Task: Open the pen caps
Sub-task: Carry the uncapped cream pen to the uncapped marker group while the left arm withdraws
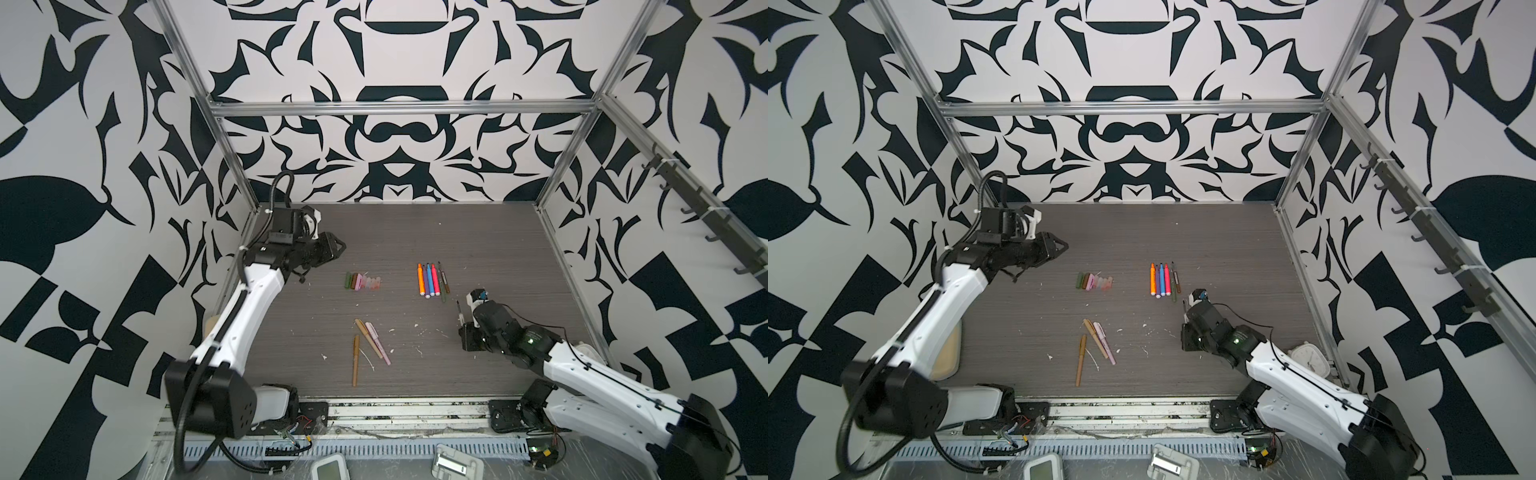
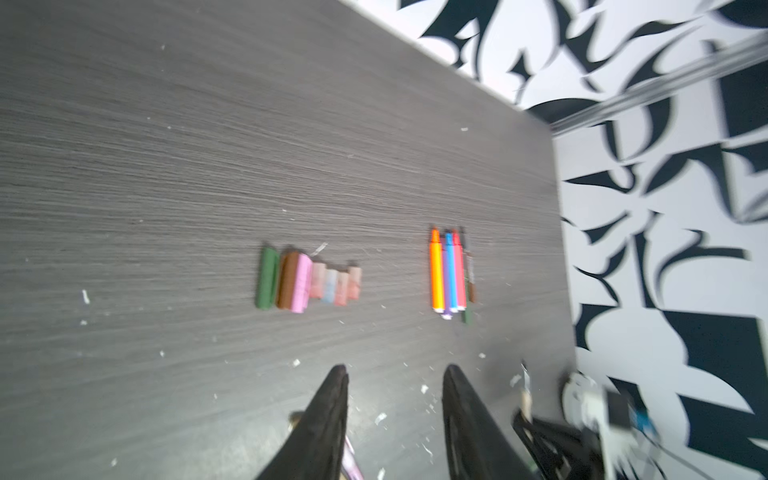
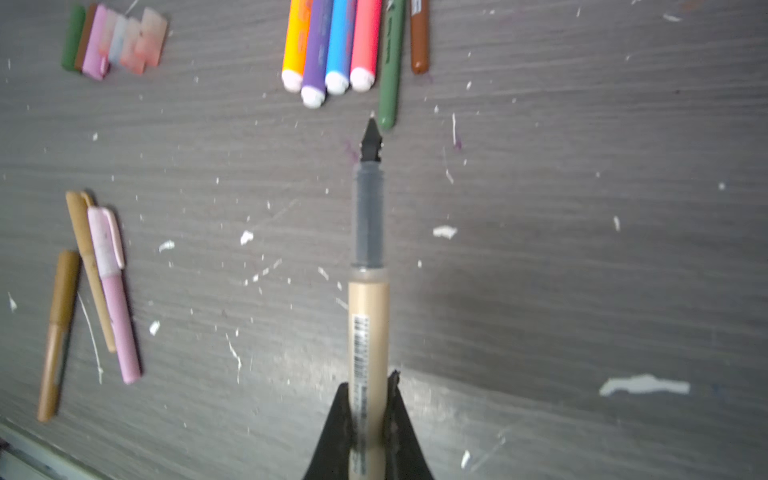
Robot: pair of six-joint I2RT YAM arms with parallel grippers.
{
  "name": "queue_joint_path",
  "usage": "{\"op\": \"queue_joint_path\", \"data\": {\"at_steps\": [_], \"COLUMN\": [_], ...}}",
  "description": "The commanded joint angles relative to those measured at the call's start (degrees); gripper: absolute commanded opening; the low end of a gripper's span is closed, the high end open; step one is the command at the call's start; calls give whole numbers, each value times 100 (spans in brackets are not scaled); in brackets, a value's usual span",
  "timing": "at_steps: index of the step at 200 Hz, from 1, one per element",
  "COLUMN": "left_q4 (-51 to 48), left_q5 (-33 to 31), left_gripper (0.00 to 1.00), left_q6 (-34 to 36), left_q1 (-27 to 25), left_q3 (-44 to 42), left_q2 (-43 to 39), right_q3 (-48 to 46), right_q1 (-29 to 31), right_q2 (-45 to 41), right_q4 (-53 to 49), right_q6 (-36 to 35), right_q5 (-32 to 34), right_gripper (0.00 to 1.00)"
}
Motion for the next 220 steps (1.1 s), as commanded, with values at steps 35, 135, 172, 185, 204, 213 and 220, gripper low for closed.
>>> {"op": "queue_joint_path", "data": {"at_steps": [35,135,172,185,204,213,220], "left_q4": [-1448,-1203,-1183,-1189,-1188,-1189,-1189], "left_q5": [189,-409,-465,-474,-469,-469,-477], "left_gripper": [46,48,48,48,48,48,48], "left_q6": [562,223,233,235,241,241,241], "left_q1": [9,8,4,9,9,9,9], "left_q3": [-474,-1594,-1619,-1624,-1619,-1624,-1619], "left_q2": [-1308,-2829,-2783,-2735,-2697,-2688,-2688], "right_q3": [1266,2610,2691,2760,2801,2816,2840], "right_q1": [-2186,-2693,-2706,-2706,-2702,-2706,-2706], "right_q2": [2008,4571,4688,4776,4813,4805,4796], "right_q4": [860,957,881,835,844,843,826], "right_q6": [-969,-1933,-1974,-1976,-1954,-1955,-1938], "right_q5": [-2368,-2741,-2564,-2634,-2686,-2688,-2698], "right_gripper": [0,7,23,32,36,36,36]}}
